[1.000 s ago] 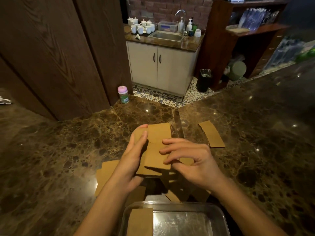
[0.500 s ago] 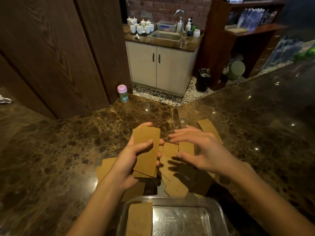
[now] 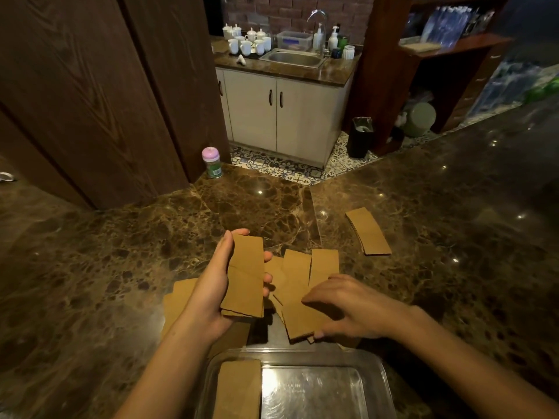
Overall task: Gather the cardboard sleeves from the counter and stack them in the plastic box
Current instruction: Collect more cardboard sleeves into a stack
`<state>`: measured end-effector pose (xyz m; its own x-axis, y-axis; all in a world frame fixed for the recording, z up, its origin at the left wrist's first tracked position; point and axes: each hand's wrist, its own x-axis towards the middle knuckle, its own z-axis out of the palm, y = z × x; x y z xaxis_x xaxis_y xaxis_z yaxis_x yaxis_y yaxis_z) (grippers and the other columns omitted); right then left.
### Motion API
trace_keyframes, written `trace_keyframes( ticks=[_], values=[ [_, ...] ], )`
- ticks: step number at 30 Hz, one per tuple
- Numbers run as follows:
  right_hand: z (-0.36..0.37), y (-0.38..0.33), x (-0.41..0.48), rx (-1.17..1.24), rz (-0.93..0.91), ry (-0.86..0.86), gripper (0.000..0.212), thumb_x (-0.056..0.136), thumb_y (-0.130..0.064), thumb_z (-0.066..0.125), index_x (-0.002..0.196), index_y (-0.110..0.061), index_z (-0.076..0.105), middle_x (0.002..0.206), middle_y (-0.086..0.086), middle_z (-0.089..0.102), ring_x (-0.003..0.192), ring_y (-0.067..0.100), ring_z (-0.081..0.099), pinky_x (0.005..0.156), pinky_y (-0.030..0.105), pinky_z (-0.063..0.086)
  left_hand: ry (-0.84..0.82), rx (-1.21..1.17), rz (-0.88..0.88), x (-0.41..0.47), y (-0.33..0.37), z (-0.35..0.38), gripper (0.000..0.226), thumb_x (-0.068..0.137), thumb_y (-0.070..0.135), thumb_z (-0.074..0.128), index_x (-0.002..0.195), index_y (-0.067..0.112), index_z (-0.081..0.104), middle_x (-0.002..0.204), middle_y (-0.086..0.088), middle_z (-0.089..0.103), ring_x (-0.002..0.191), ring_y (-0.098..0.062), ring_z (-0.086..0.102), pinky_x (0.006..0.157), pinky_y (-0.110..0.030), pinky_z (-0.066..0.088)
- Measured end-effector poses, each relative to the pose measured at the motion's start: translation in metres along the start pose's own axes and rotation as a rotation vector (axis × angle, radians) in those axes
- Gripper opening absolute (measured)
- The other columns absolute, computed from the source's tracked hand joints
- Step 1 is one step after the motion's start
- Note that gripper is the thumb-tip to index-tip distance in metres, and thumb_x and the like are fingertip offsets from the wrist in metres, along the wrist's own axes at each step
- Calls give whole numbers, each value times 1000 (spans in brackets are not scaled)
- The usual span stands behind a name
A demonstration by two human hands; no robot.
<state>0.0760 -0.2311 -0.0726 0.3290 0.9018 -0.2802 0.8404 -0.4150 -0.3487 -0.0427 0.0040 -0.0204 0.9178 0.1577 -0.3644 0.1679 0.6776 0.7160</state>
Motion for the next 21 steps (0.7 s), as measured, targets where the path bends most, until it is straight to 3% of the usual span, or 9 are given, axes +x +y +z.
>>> trace_keyframes(
  ticks=[4, 7, 9, 12, 15, 18, 21],
  values=[
    [2, 4, -8, 53, 103, 33, 51, 103, -59, 49, 146, -32, 53, 138, -13, 59, 126, 4, 52, 109, 23, 39, 47, 8, 18, -1, -1, -6, 42, 98, 46, 53, 136, 29, 54, 106, -22, 68, 72, -32, 64, 60, -39, 55],
    [6, 4, -10, 184, 234, 240, 27, 110, -41, 41, 116, -31, 65, 104, -12, 70, 92, 2, 65, 82, 24, 55, 78, 4, 20, 0, -4, -7, 37, 100, 42, 53, 135, 30, 54, 105, -21, 69, 73, -33, 64, 61, -39, 55],
    [6, 10, -11, 235, 359, 434, 32, 110, -38, 40, 101, -25, 67, 90, -8, 69, 80, 5, 66, 74, 33, 58, 88, 35, 31, 1, -5, -4, 32, 101, 39, 53, 133, 31, 55, 105, -21, 70, 73, -33, 65, 62, -40, 55],
    [-6, 9, -13, 579, 470, 670, 44, 106, -43, 43, 87, -15, 70, 79, 4, 69, 74, 18, 65, 73, 46, 53, 91, 100, 46, 0, -7, 2, 28, 101, 31, 56, 129, 31, 57, 108, -23, 71, 75, -34, 67, 63, -41, 56],
    [-26, -8, -16, 964, 475, 685, 36, 107, -35, 51, 99, -10, 76, 94, 12, 76, 92, 30, 72, 77, 41, 55, 69, 135, 57, -2, -9, 9, 33, 96, 19, 64, 126, 32, 62, 113, -25, 71, 79, -36, 67, 67, -43, 57],
    [-44, -33, -19, 1261, 384, 615, 21, 104, -18, 59, 123, -19, 70, 106, 2, 81, 100, 16, 77, 81, 26, 60, 29, 172, 81, -5, -13, 20, 42, 89, 13, 71, 126, 31, 62, 117, -24, 71, 82, -35, 68, 68, -43, 58],
    [-49, -56, -10, 1325, 369, 691, 27, 98, -13, 70, 125, -21, 67, 102, 7, 82, 98, 19, 79, 85, 35, 63, 19, 238, 123, -5, -17, 31, 44, 89, 15, 72, 128, 33, 62, 115, -16, 74, 89, -32, 73, 66, -40, 60]
  ],
)
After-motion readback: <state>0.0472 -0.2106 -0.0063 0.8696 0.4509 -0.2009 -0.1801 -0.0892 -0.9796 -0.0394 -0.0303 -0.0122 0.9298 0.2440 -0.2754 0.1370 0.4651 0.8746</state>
